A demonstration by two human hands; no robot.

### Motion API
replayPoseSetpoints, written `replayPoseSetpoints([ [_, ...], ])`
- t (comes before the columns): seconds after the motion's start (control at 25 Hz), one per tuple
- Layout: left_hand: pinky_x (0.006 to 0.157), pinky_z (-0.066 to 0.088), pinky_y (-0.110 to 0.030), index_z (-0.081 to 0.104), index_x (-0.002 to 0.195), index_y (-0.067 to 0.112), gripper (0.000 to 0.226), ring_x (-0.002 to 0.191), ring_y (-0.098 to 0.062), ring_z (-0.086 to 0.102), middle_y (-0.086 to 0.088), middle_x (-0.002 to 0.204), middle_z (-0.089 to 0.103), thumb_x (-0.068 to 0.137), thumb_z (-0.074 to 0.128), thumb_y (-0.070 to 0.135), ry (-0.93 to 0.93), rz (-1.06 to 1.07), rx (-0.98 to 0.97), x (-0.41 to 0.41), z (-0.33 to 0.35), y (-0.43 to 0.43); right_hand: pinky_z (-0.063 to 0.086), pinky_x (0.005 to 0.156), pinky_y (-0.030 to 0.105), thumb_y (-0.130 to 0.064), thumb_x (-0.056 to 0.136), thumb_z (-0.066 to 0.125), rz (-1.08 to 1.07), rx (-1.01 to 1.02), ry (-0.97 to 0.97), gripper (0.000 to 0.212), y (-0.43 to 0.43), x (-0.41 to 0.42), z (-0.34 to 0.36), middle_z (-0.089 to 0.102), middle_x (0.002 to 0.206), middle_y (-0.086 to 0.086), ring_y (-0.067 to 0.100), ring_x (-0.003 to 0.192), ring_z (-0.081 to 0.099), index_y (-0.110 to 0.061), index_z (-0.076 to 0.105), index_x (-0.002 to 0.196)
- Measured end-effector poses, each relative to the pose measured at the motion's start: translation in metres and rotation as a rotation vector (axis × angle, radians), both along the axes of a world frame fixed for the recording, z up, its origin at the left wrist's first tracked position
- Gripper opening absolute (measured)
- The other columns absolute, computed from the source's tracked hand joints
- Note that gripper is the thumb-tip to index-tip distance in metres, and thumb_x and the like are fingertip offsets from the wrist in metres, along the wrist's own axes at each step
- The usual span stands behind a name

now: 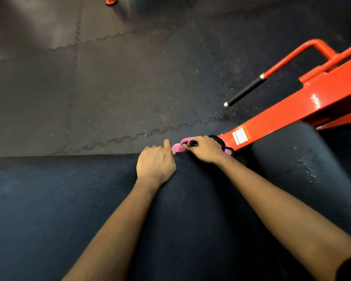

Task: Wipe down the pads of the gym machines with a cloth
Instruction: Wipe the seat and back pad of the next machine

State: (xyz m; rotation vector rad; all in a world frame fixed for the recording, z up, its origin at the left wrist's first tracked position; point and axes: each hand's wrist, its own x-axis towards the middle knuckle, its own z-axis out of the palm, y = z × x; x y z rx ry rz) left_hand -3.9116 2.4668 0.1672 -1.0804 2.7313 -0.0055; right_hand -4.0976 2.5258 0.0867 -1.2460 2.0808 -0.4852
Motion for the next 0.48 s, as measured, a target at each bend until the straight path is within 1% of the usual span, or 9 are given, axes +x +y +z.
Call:
replayPoseSetpoints([
  [0.08,0.073,0.034,-0.039,0.045,0.11,0.014,0.024,0.091,-0.031,0.063,-0.009,0.096,0.07,0.104,0.033,0.033,0.032,0.009,0.05,0.001,0.003,0.002,0.05,0.099,0.035,-0.046,0.097,0.058,-0.066,-0.059,-0.1,0.021,0.018,-0.009,-0.002,0.074,0.113,-0.011,0.013,0.106,0.067,-0.041,0.07,0.114],
  [0.16,0.077,0.035,-0.039,0.05,0.11,0.013,0.028,0.098,-0.032,0.062,-0.01,0.105,0.069,0.105,0.033,0.035,0.076,0.045,0.096,0.006,0.011,0.001,0.05,0.1,0.034,-0.037,0.098,0.061,-0.148,0.05,-0.094,0.015,0.03,-0.033,-0.01,0.074,0.115,-0.005,0.015,0.107,0.067,-0.035,0.071,0.109],
  [0.2,0.082,0.037,-0.04,0.053,0.111,0.012,0.03,0.102,-0.032,0.06,-0.011,0.109,0.068,0.105,0.034,0.035,0.099,0.079,0.111,0.012,0.017,-0.001,0.05,0.098,0.035,-0.04,0.096,0.061,-0.175,0.125,-0.058,0.017,0.031,-0.044,-0.014,0.074,0.118,-0.001,0.019,0.109,0.067,-0.034,0.071,0.107],
  [0.24,0.087,0.038,-0.04,0.055,0.112,0.011,0.031,0.106,-0.033,0.059,-0.012,0.113,0.067,0.105,0.036,0.034,0.113,0.117,0.113,0.021,0.025,-0.005,0.05,0.096,0.036,-0.049,0.091,0.057,-0.195,0.19,-0.012,0.028,0.026,-0.046,-0.014,0.072,0.121,0.003,0.024,0.111,0.066,-0.033,0.072,0.108],
  [0.28,0.091,0.039,-0.041,0.057,0.114,0.011,0.031,0.108,-0.034,0.059,-0.013,0.114,0.067,0.104,0.037,0.033,0.118,0.144,0.091,0.035,0.033,-0.01,0.049,0.092,0.036,-0.058,0.085,0.05,-0.164,0.218,0.052,0.043,0.016,-0.036,-0.01,0.071,0.125,0.006,0.028,0.114,0.065,-0.033,0.071,0.113],
  [0.32,0.094,0.038,-0.041,0.057,0.114,0.011,0.03,0.109,-0.034,0.06,-0.013,0.115,0.067,0.104,0.038,0.032,0.113,0.152,0.05,0.05,0.041,-0.015,0.047,0.089,0.036,-0.06,0.084,0.045,-0.085,0.227,0.102,0.049,0.002,-0.018,-0.002,0.068,0.128,0.008,0.031,0.117,0.063,-0.035,0.069,0.119],
  [0.36,0.097,0.038,-0.04,0.058,0.114,0.012,0.029,0.109,-0.033,0.06,-0.012,0.115,0.068,0.103,0.039,0.031,0.098,0.155,0.004,0.065,0.049,-0.021,0.045,0.089,0.037,-0.058,0.089,0.044,0.0,0.2,0.124,0.045,-0.015,0.006,0.012,0.067,0.131,0.008,0.031,0.119,0.061,-0.038,0.068,0.122],
  [0.4,0.099,0.036,-0.04,0.058,0.112,0.012,0.027,0.109,-0.032,0.06,-0.01,0.115,0.068,0.102,0.04,0.03,0.079,0.161,-0.033,0.081,0.056,-0.025,0.045,0.09,0.038,-0.055,0.095,0.046,0.063,0.135,0.095,0.037,-0.03,0.034,0.03,0.067,0.131,0.007,0.03,0.12,0.061,-0.041,0.067,0.123],
  [0.48,0.102,0.034,-0.04,0.059,0.11,0.013,0.027,0.111,-0.031,0.058,-0.009,0.115,0.068,0.102,0.04,0.031,0.048,0.182,-0.076,0.103,0.07,-0.033,0.048,0.094,0.04,-0.053,0.099,0.048,0.139,-0.015,-0.022,0.028,-0.047,0.082,0.059,0.071,0.122,-0.001,0.023,0.116,0.063,-0.045,0.068,0.116],
])
